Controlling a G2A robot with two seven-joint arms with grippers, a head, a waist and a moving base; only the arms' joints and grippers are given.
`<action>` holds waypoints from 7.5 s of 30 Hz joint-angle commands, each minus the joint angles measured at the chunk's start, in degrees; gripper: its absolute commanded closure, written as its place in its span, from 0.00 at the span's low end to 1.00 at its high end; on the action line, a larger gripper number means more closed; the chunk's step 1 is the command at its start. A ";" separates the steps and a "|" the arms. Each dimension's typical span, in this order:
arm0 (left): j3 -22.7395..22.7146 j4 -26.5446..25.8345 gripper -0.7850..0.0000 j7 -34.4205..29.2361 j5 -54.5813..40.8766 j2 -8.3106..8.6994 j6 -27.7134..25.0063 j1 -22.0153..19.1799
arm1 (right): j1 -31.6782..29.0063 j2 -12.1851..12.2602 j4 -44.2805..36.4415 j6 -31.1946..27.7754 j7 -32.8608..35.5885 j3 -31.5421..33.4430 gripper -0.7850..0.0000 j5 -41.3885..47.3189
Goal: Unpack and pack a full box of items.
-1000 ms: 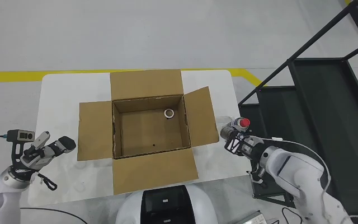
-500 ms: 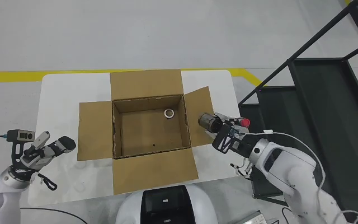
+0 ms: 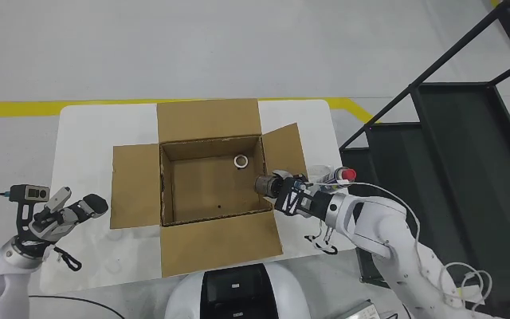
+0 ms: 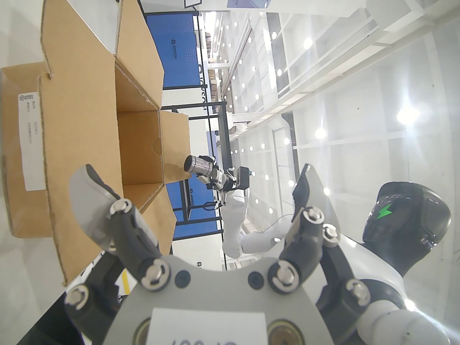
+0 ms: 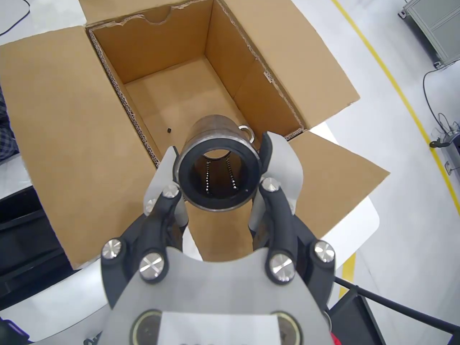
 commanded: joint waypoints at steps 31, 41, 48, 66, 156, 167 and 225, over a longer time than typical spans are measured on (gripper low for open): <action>0.00 0.00 0.00 0.00 0.00 0.00 0.00 0.00 | 27.99 -5.95 24.84 2.49 11.31 -28.72 1.00 1.83; 0.00 0.00 0.00 0.00 0.00 0.00 0.00 0.00 | 34.99 -9.00 33.78 3.78 14.70 -35.87 1.00 3.40; 0.00 0.00 0.00 0.00 0.00 0.00 0.00 0.00 | 39.32 -11.59 39.26 6.30 16.42 -40.55 1.00 3.39; 0.00 0.00 0.00 0.00 0.00 0.00 0.00 0.00 | 45.49 -16.31 47.74 7.18 21.66 -46.22 0.58 5.49; 0.00 0.00 0.00 0.00 0.00 0.00 0.00 0.00 | -21.87 -5.58 21.03 10.41 -32.44 25.72 0.00 3.54; 0.00 0.00 0.00 0.00 0.00 0.00 0.00 0.00 | -19.12 -5.91 28.81 10.38 -32.51 21.97 0.00 2.64; 0.00 0.00 0.00 0.00 0.00 0.00 0.00 0.00 | -9.11 -6.76 31.77 11.38 -35.53 18.08 1.00 9.22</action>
